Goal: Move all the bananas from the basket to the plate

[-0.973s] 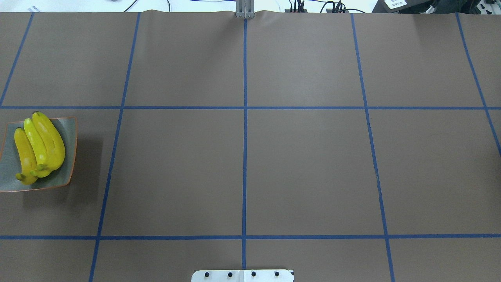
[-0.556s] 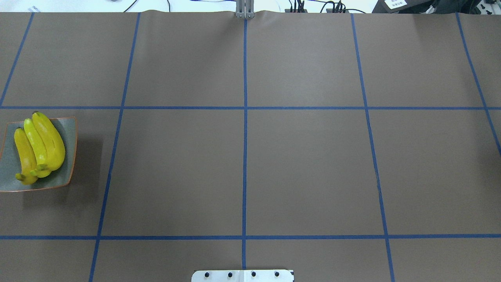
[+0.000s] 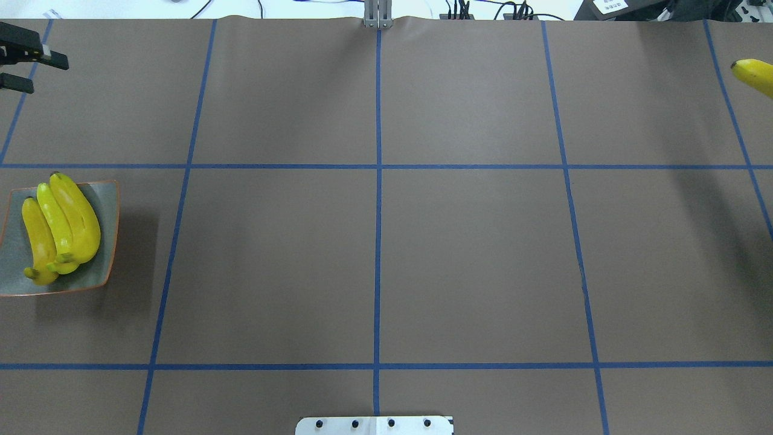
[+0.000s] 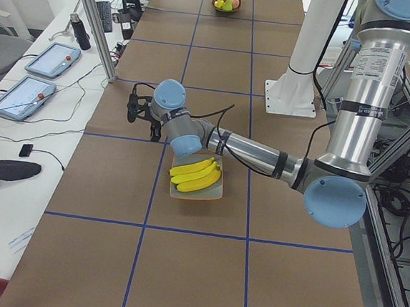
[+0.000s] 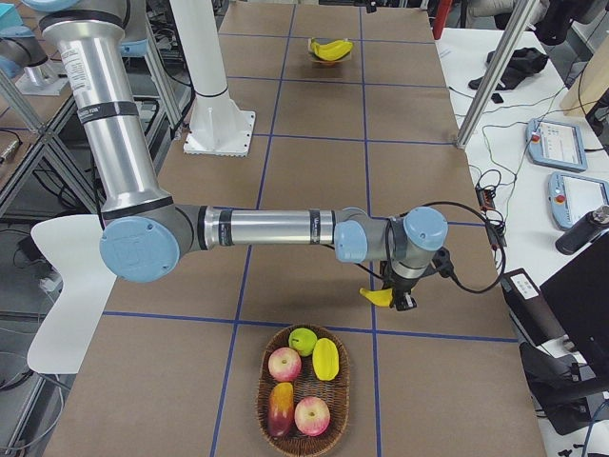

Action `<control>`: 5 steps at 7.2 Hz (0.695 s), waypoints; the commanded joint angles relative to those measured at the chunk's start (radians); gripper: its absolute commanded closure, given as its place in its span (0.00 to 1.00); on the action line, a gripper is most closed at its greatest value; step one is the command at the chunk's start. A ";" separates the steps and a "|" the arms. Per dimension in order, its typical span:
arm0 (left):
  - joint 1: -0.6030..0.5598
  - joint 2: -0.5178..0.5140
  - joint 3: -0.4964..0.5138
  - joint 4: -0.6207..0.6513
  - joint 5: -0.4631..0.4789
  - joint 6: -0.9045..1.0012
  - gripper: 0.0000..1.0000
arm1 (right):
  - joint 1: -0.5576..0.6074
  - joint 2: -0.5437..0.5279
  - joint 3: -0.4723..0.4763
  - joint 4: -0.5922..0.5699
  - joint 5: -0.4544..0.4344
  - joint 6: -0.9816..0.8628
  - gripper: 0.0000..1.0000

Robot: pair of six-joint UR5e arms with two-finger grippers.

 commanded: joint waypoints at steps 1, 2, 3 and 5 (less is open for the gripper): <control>0.056 -0.112 0.014 0.002 0.001 -0.138 0.01 | -0.145 0.011 0.129 0.002 0.104 0.225 1.00; 0.087 -0.169 0.034 0.001 0.005 -0.190 0.01 | -0.214 0.038 0.166 0.005 0.161 0.331 1.00; 0.128 -0.197 0.034 -0.005 0.058 -0.216 0.01 | -0.280 0.088 0.166 0.015 0.225 0.470 1.00; 0.213 -0.270 0.033 -0.010 0.133 -0.274 0.01 | -0.347 0.173 0.165 0.014 0.333 0.664 1.00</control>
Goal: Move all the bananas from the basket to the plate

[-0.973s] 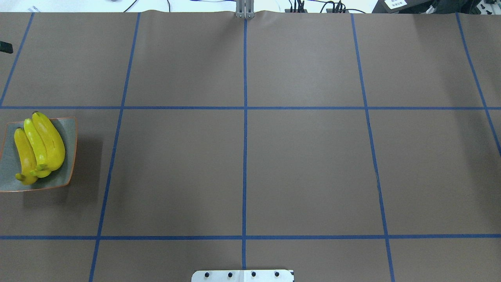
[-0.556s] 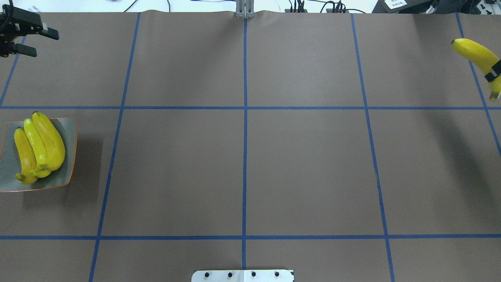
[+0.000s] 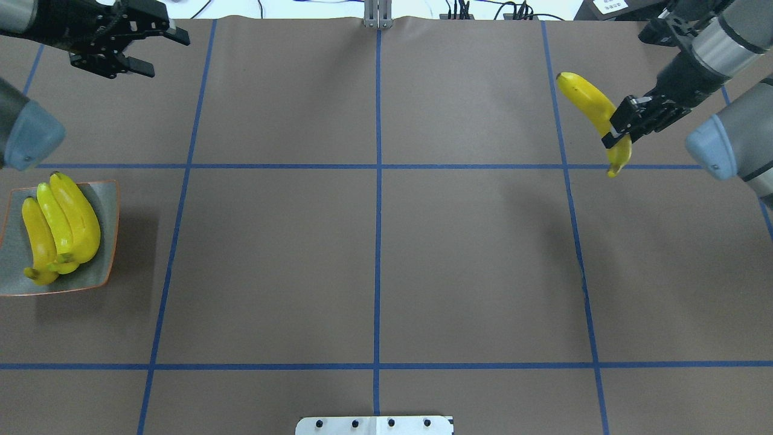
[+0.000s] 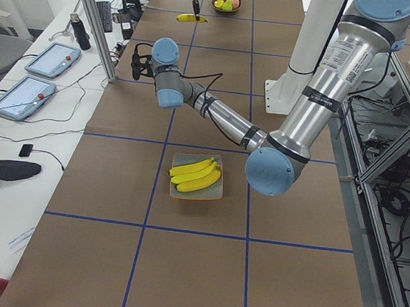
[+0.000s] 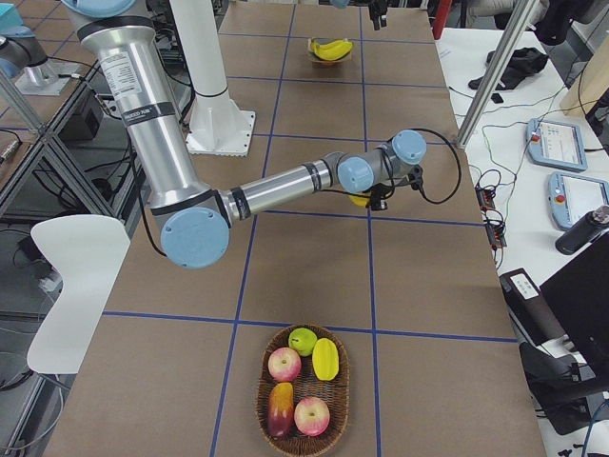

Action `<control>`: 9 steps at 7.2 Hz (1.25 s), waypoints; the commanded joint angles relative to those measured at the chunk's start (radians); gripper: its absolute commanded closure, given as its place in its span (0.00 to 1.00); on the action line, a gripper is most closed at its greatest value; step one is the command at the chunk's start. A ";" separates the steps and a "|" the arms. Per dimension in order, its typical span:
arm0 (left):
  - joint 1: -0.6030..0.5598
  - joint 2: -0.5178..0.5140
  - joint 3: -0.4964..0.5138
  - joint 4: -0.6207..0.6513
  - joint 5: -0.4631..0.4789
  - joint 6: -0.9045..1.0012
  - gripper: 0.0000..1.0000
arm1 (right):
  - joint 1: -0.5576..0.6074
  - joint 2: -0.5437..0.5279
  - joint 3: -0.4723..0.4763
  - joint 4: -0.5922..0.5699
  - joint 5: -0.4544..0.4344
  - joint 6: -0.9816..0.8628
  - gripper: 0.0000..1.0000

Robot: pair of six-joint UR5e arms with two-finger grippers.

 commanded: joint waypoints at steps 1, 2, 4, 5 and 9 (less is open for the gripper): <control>0.091 -0.083 0.001 0.001 0.089 -0.056 0.01 | -0.056 0.091 0.000 0.001 0.110 0.203 1.00; 0.142 -0.111 0.000 0.001 0.160 -0.078 0.01 | -0.076 0.127 0.003 0.001 0.118 0.256 1.00; 0.171 -0.132 0.000 -0.001 0.171 -0.082 0.01 | -0.110 0.145 0.014 0.076 0.083 0.337 1.00; 0.191 -0.146 0.001 -0.002 0.173 -0.082 0.01 | -0.158 0.144 0.035 0.169 -0.033 0.400 1.00; 0.285 -0.198 0.006 -0.039 0.317 -0.098 0.01 | -0.295 0.206 0.042 0.438 -0.210 0.976 1.00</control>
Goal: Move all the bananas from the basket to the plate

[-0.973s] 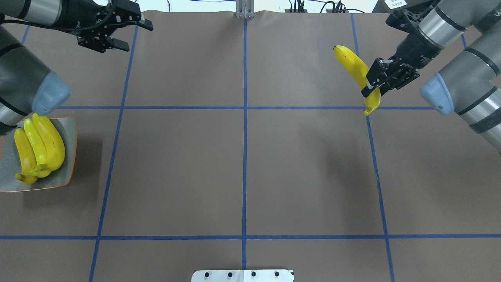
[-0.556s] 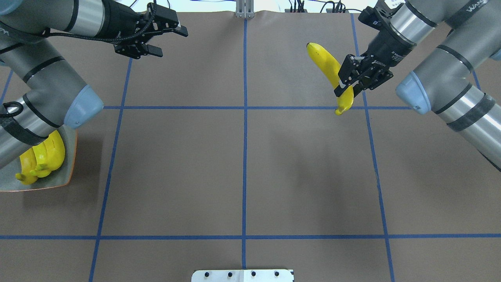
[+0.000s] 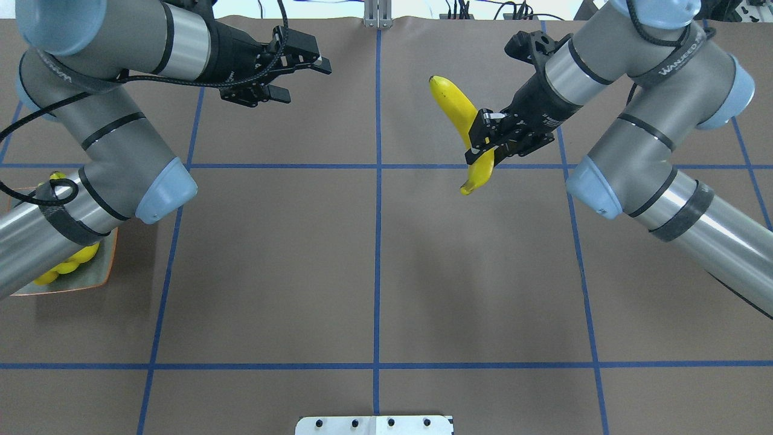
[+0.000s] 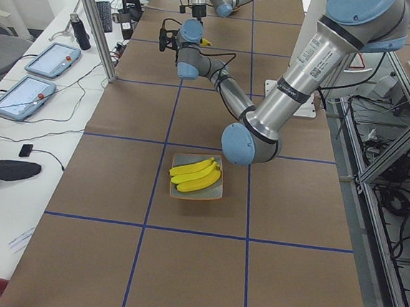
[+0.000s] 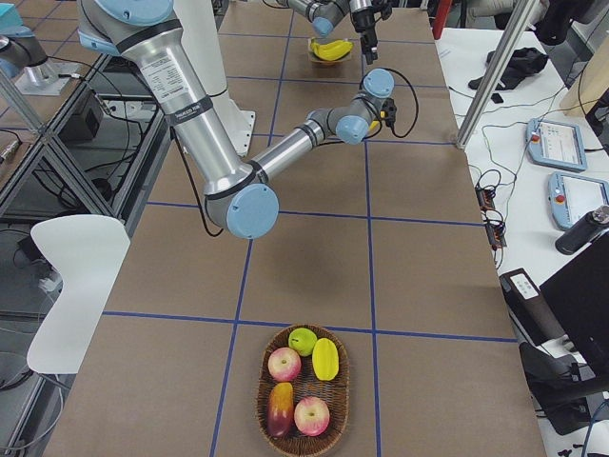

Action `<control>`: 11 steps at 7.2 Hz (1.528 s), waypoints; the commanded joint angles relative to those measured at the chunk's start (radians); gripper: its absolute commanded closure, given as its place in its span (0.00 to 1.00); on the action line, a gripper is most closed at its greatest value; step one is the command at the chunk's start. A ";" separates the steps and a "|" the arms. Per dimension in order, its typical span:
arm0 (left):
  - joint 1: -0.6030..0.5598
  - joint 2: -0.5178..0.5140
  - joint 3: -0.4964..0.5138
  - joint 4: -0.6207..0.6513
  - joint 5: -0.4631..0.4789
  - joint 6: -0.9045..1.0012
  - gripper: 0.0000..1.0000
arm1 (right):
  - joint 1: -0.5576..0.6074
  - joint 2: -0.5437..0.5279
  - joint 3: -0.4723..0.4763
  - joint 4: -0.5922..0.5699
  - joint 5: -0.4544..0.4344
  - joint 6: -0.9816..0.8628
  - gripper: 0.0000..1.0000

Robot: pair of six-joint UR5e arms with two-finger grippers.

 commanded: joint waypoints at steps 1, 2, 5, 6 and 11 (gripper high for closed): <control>0.034 -0.014 0.009 -0.061 0.059 -0.004 0.01 | -0.043 0.059 -0.004 0.041 -0.024 0.240 1.00; 0.037 -0.027 0.012 -0.068 0.063 -0.004 0.01 | -0.047 0.066 -0.005 0.041 -0.011 0.246 1.00; 0.067 -0.043 0.069 -0.193 0.094 -0.047 0.01 | -0.047 0.115 -0.007 0.044 0.128 0.292 1.00; 0.074 -0.043 0.080 -0.227 0.094 -0.050 0.01 | -0.046 0.122 -0.007 0.067 0.162 0.292 1.00; 0.113 -0.046 0.081 -0.269 0.096 -0.191 0.01 | -0.044 0.134 -0.002 0.141 0.164 0.354 1.00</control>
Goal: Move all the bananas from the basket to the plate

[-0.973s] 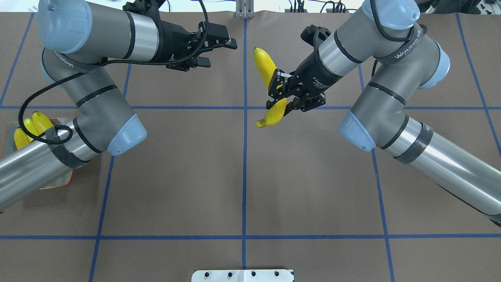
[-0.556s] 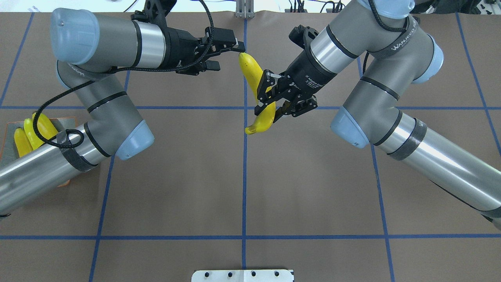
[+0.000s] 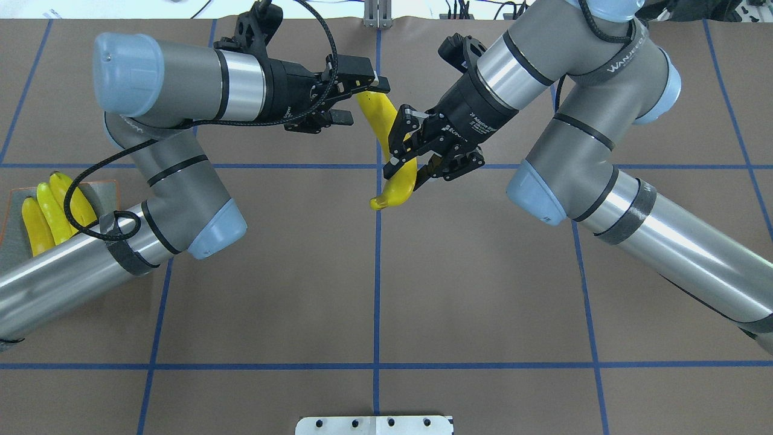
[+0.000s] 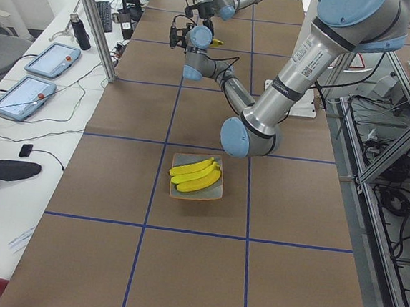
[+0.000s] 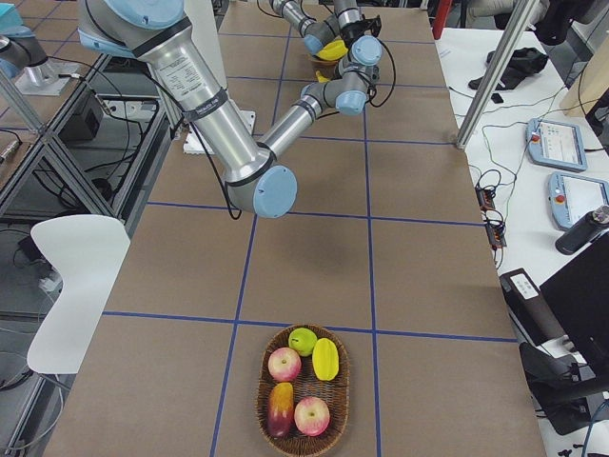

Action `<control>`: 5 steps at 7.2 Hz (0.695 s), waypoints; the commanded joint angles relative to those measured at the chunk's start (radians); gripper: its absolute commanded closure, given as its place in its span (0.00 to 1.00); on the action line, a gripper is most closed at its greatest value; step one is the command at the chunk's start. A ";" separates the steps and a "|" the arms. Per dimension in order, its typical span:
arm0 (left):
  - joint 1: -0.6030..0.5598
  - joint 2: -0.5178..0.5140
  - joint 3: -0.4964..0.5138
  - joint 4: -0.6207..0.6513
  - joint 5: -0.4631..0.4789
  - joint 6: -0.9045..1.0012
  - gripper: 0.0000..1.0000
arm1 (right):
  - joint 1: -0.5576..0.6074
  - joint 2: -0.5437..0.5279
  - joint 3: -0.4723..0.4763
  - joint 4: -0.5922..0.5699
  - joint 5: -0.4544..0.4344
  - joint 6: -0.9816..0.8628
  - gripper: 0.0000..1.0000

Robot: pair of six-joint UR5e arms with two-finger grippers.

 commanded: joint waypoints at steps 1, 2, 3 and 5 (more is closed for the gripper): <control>0.013 0.000 0.000 -0.028 0.022 -0.046 0.01 | 0.000 0.012 0.001 0.018 -0.010 0.055 1.00; 0.019 0.000 0.000 -0.029 0.030 -0.046 0.01 | 0.000 0.015 0.001 0.018 -0.013 0.067 1.00; 0.024 0.000 0.000 -0.029 0.031 -0.048 0.01 | 0.000 0.028 0.001 0.018 -0.025 0.109 1.00; 0.030 -0.002 -0.003 -0.030 0.031 -0.060 0.11 | 0.000 0.035 0.001 0.018 -0.042 0.138 1.00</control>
